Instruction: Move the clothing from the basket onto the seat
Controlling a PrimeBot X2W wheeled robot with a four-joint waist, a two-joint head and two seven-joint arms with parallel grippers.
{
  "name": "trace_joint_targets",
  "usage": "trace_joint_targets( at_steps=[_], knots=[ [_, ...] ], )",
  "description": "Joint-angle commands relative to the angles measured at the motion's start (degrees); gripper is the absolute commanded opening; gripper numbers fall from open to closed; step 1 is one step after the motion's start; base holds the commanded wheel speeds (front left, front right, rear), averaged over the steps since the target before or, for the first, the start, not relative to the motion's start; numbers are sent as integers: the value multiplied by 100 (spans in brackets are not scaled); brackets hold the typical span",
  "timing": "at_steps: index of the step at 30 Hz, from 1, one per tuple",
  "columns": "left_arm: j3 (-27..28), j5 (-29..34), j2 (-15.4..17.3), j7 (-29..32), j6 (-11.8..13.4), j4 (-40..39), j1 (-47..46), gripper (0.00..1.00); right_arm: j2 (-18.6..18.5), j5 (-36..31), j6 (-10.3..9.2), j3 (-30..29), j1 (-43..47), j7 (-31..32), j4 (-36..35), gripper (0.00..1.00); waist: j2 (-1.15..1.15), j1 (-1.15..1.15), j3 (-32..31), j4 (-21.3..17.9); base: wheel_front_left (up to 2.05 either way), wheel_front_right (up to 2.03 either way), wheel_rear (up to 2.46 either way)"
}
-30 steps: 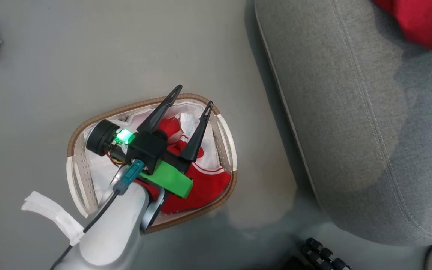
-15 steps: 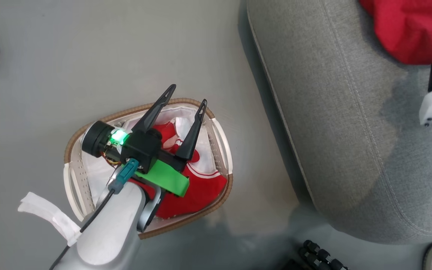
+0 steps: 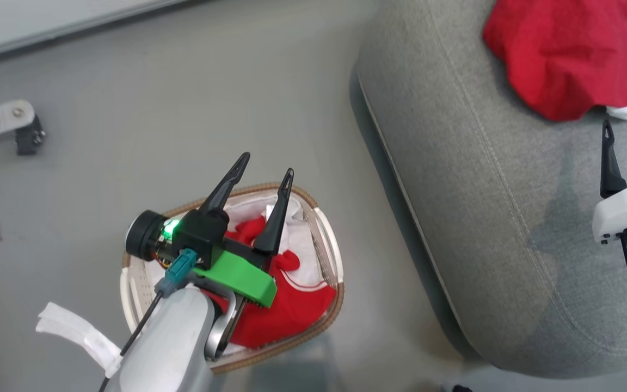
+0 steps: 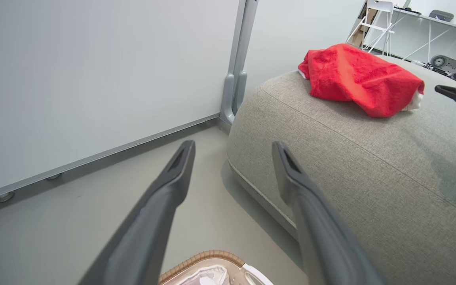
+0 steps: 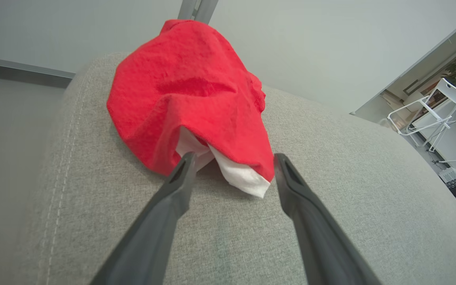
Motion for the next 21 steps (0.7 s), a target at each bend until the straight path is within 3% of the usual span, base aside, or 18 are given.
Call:
trace_joint_targets(
  at_steps=[1, 11, 21],
  knots=[
    [84, -72, -38, -4, -12, 38, 143, 100, -33, 59, -8, 19, 94, -2, -54, 100, 0, 0, -564, 235, 0, 0, 0],
    [761, -141, -266, -3, -33, 118, 740, 100, 356, 403, -8, 262, -100, -2, -98, 100, 0, 0, -1487, 799, 0, 0, 0],
    [1694, -197, -349, -3, 46, 212, 1325, 100, 773, 888, -8, 846, 320, -2, -264, 100, 0, 0, -1849, 1257, 0, 0, 0]
  ],
)
